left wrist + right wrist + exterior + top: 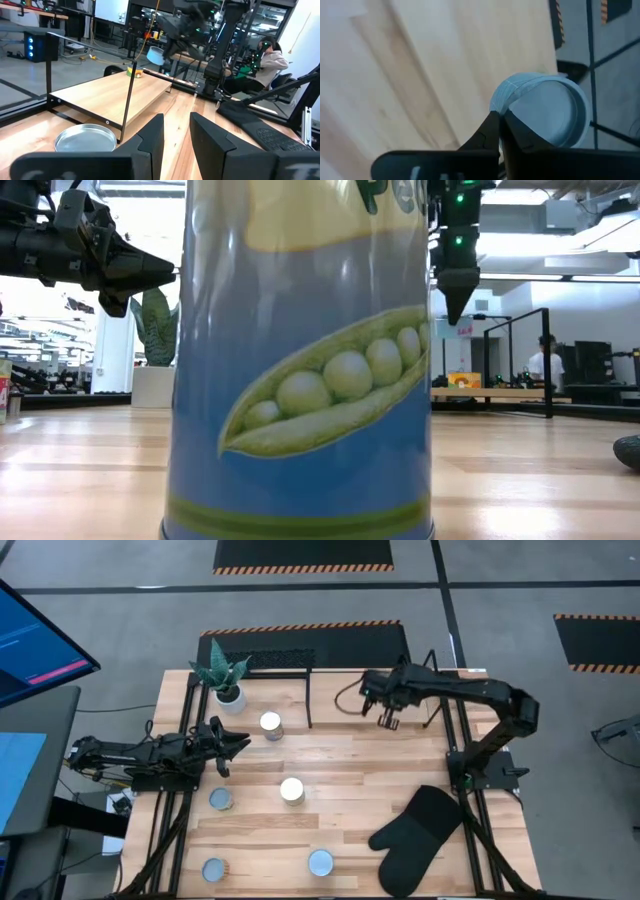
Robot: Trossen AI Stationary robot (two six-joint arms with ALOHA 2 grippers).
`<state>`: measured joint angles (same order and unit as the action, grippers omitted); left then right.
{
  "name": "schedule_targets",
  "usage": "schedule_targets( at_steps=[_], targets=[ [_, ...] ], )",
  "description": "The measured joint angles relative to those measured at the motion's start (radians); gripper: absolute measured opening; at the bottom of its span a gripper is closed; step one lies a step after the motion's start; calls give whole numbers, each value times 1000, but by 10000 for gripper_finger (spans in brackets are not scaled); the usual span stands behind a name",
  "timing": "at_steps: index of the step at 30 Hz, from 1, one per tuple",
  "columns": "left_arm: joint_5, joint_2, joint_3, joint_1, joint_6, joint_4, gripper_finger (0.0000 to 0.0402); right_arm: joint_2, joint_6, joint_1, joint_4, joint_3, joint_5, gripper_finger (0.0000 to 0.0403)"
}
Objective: Pick and place cans onto a shelf
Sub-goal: Put the canned salmon on the shelf
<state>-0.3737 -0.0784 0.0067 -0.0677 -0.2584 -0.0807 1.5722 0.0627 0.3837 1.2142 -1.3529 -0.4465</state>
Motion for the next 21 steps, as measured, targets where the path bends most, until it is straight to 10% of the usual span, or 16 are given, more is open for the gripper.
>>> schedule_targets(
  at_steps=[21],
  targets=[
    [1,0,0,0,-25,0,82,29,-1,217,-37,110,203,33]
  ],
)
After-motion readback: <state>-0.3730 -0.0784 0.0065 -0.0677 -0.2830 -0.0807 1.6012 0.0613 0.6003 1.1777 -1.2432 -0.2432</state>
